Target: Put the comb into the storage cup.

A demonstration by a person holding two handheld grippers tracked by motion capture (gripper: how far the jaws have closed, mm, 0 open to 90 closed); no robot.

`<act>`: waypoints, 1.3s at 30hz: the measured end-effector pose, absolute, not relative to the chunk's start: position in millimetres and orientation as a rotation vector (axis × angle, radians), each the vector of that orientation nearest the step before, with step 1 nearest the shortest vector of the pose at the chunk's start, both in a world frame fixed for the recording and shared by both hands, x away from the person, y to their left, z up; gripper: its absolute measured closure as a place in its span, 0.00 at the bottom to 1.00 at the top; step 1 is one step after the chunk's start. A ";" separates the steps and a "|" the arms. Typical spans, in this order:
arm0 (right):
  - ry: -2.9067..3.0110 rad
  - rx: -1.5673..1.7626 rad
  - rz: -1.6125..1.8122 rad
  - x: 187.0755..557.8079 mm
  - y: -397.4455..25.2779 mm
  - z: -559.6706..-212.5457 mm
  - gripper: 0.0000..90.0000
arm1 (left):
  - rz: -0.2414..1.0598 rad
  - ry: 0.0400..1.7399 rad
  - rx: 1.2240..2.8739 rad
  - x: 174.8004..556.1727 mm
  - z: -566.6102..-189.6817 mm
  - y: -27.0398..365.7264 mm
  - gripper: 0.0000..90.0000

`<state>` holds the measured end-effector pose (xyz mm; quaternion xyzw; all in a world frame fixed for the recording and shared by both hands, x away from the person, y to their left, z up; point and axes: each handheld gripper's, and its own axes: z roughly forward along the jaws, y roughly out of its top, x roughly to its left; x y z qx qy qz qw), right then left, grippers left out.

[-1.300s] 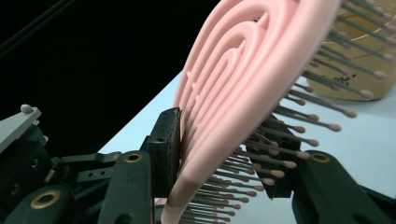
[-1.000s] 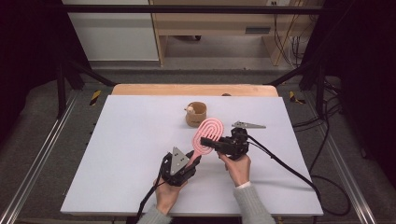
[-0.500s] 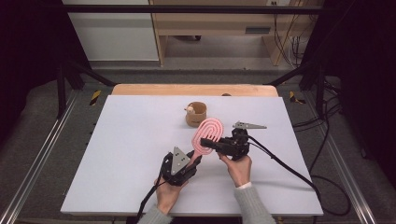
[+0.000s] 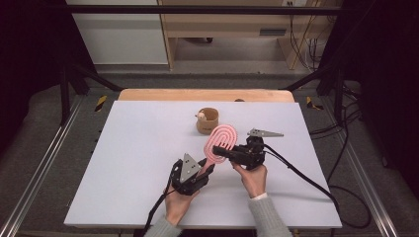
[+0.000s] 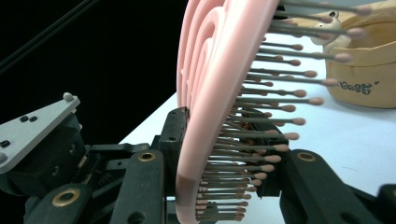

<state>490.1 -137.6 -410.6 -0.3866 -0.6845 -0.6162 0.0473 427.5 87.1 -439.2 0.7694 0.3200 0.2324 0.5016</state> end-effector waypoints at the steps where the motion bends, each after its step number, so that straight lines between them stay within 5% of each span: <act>1: -2.088 -1.179 -1.884 490.1 -137.7 -410.5 0.71 | 0.556 0.774 1.857 427.8 -438.6 87.6 0.74; 29: -2.143 -1.233 -1.959 490.2 -152.7 -393.3 0.71 | 0.388 0.767 1.789 441.9 -397.1 133.3 0.17; 39: -2.171 -1.244 -1.992 488.5 -159.5 -385.6 0.71 | 0.393 0.766 1.818 443.0 -390.7 148.2 0.06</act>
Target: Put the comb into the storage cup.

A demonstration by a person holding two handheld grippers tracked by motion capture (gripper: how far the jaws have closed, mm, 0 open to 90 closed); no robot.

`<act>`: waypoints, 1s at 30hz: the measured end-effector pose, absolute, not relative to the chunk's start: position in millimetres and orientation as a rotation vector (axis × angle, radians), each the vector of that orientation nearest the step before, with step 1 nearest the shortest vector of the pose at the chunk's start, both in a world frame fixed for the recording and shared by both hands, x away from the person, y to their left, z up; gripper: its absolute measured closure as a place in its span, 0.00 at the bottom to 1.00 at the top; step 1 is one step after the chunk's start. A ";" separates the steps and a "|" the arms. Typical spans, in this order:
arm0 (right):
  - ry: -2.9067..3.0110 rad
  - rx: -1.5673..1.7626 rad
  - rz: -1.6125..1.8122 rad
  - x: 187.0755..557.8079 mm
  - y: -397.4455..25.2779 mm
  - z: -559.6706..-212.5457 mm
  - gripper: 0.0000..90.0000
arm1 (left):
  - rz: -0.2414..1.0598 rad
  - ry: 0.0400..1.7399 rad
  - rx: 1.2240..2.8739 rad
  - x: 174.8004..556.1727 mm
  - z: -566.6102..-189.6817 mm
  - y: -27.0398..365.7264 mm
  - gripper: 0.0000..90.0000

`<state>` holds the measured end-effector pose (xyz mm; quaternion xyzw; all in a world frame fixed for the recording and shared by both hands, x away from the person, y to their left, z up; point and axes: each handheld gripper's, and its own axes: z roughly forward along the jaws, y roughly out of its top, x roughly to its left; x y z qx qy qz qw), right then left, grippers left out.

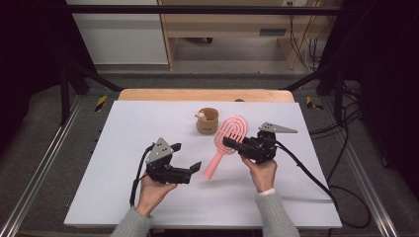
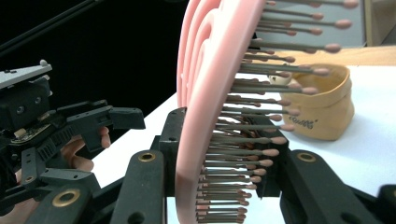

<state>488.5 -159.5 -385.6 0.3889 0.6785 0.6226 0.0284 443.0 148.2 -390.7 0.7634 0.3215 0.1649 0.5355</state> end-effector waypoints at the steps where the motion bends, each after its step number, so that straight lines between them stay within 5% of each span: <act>1: 2.089 1.201 1.921 488.3 -160.4 -384.5 0.71 | 0.383 0.765 1.819 443.7 -390.1 149.7 0.05; 30: 2.049 1.143 1.852 493.4 -168.4 -353.0 0.70 | 0.458 0.790 1.808 435.9 -411.6 227.6 0.04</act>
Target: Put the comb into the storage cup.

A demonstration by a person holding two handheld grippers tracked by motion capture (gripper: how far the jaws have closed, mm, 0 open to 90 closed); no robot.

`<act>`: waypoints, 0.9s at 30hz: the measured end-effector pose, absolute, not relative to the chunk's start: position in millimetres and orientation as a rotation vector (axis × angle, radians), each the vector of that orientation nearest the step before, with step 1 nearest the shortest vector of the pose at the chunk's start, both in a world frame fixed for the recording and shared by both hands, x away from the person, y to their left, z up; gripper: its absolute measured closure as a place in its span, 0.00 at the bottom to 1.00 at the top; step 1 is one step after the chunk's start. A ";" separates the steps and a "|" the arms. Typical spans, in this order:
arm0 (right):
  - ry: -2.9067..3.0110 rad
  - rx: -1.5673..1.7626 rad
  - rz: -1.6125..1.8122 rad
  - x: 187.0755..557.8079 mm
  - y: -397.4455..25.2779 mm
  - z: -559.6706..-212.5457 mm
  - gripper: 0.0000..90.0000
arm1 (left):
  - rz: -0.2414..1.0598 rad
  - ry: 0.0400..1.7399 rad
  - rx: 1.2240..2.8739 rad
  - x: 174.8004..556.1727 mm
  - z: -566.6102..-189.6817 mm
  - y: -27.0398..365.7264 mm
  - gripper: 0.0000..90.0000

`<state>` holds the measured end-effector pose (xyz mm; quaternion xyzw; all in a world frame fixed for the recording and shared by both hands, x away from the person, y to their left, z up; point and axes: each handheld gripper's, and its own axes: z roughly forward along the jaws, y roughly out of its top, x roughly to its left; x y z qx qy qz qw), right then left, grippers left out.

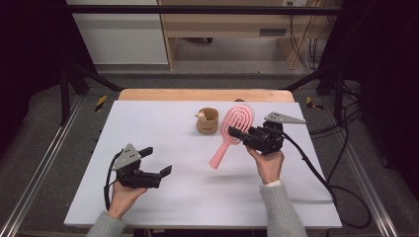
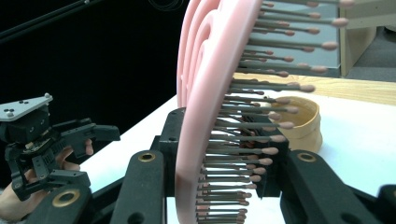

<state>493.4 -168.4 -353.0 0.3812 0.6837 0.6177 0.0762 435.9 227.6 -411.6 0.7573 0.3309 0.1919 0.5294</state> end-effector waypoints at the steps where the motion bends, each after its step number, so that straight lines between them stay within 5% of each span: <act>1: 2.049 1.145 1.847 493.3 -168.3 -352.6 0.70 | 0.468 0.793 1.807 434.7 -413.3 230.1 0.04; 27: 2.003 1.123 1.780 507.8 -164.6 -338.6 0.70 | 0.494 0.852 1.811 430.5 -447.3 274.0 0.04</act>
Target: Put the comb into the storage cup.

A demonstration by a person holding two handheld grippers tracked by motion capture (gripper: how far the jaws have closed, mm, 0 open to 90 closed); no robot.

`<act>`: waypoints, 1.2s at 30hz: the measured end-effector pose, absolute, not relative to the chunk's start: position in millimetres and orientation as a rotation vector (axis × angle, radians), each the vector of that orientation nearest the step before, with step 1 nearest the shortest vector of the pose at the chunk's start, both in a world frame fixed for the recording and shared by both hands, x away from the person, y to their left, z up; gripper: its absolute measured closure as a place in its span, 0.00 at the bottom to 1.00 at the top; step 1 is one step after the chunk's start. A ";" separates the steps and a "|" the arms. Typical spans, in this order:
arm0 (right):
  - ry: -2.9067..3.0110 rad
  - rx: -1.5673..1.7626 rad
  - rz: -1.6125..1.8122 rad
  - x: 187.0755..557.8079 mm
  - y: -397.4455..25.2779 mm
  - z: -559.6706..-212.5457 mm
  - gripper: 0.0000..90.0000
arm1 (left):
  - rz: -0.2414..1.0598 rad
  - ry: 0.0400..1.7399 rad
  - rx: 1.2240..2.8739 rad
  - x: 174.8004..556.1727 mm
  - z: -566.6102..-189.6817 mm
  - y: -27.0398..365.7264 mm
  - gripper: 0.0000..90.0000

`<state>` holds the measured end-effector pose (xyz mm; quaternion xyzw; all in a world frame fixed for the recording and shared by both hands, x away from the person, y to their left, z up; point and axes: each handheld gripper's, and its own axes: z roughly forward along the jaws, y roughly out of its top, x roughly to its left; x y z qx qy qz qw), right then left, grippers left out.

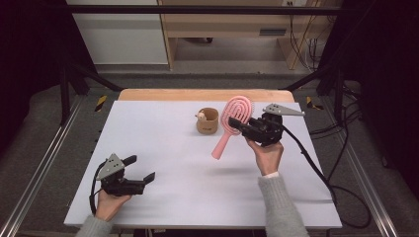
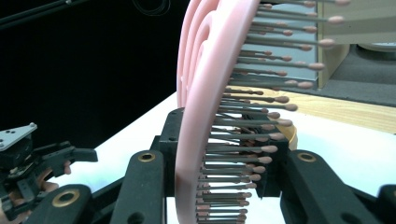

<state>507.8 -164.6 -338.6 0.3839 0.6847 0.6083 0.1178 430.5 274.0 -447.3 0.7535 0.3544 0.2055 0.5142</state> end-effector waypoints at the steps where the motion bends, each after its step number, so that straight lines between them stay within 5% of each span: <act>1: 2.001 1.122 1.773 509.2 -163.5 -337.7 0.70 | 0.493 0.853 1.814 430.6 -447.6 274.3 0.04; 36: 1.904 1.178 1.658 557.9 -151.0 -317.4 0.70 | 0.484 0.868 1.835 434.8 -453.1 281.3 0.04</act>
